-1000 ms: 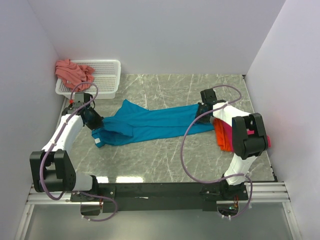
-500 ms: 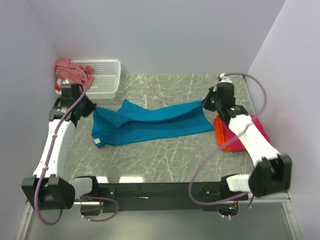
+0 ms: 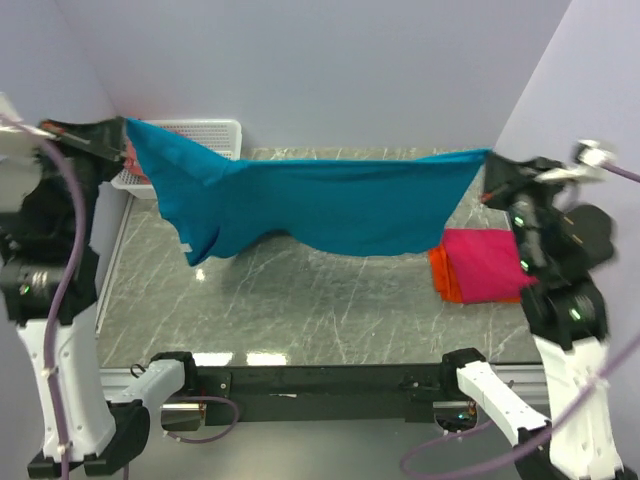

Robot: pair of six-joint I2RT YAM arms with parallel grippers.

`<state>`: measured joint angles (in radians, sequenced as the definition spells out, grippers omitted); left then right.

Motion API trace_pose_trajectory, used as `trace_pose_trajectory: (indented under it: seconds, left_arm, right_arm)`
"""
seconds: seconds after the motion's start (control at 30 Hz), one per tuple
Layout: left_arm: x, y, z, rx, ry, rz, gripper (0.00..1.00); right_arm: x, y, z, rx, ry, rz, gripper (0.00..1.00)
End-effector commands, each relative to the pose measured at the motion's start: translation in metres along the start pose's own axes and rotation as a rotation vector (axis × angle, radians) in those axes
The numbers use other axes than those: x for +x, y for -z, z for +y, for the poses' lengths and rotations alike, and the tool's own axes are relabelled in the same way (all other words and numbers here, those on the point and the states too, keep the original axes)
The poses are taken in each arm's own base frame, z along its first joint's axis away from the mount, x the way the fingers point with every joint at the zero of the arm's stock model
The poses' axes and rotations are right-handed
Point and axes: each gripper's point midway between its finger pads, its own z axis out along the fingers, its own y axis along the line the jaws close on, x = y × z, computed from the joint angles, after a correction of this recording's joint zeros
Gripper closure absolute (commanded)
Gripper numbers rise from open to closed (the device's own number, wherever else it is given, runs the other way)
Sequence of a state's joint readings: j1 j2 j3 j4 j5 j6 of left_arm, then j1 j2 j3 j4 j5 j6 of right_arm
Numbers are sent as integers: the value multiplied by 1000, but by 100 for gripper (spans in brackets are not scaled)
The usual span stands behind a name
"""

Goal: Fold and stack the t-shirts
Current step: Flatten the tshirt out

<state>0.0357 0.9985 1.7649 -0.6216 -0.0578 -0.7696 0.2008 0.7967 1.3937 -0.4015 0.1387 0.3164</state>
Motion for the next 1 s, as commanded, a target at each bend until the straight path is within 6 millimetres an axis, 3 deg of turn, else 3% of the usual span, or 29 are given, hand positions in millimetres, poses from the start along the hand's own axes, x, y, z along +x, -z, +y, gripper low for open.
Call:
trace_pose_trajectory:
  seconds: [0.0, 0.13, 0.27, 0.4, 0.43, 0.47, 0.5, 0.53, 0.6, 0.63, 0.67, 0.77, 0.8, 0.87, 0.93, 0.97]
  left_arm:
    - [-47, 28, -40, 118, -34, -127, 99]
    - [-66, 33, -63, 173, -59, -152, 99]
    - [-70, 8, -72, 195, -83, -156, 99]
    - [-59, -35, -78, 232, -103, -118, 99]
    - [-47, -61, -72, 222, -113, -82, 99]
    - [-45, -69, -76, 247, -128, -74, 99]
    - [-40, -81, -74, 246, -130, -63, 99]
    - [-28, -108, -67, 239, -139, -38, 99]
    - [-19, -129, -67, 262, -159, -16, 99]
    - [-2, -155, -58, 259, -170, 22, 99]
    - [-4, -161, -62, 274, -173, 12, 99]
    - [7, -193, -63, 317, -171, 18, 99]
    - [18, -211, -55, 310, -167, 35, 99]
    - [6, -213, -72, 373, -160, -11, 99]
    - [9, -216, -79, 416, -146, -10, 99]
    - [2, -214, -86, 444, -139, -33, 99]
  right_arm:
    - [-54, 36, 7, -18, 36, -123, 100]
    - [-90, 57, 17, -49, 52, -199, 100]
    - [-99, 47, 11, 4, 79, -211, 100]
    - [-87, 9, 2, 74, 121, -169, 100]
    - [-85, 2, 1, 86, 130, -163, 100]
    - [-84, -5, -1, 100, 136, -165, 100]
    - [-74, -23, -6, 126, 150, -135, 100]
    - [-69, -32, -9, 134, 161, -122, 100]
    - [-53, -61, -8, 115, 162, -85, 100]
    - [-52, -69, -15, 125, 164, -80, 100]
    - [-42, -87, -17, 119, 161, -62, 100]
    - [-35, -117, -25, 113, 164, -58, 100]
    - [-42, -122, -23, 101, 163, -74, 100]
    - [-40, -140, -25, 100, 169, -69, 100]
    - [-59, -144, -16, 77, 171, -111, 100]
    - [-57, -151, -18, 85, 178, -101, 100]
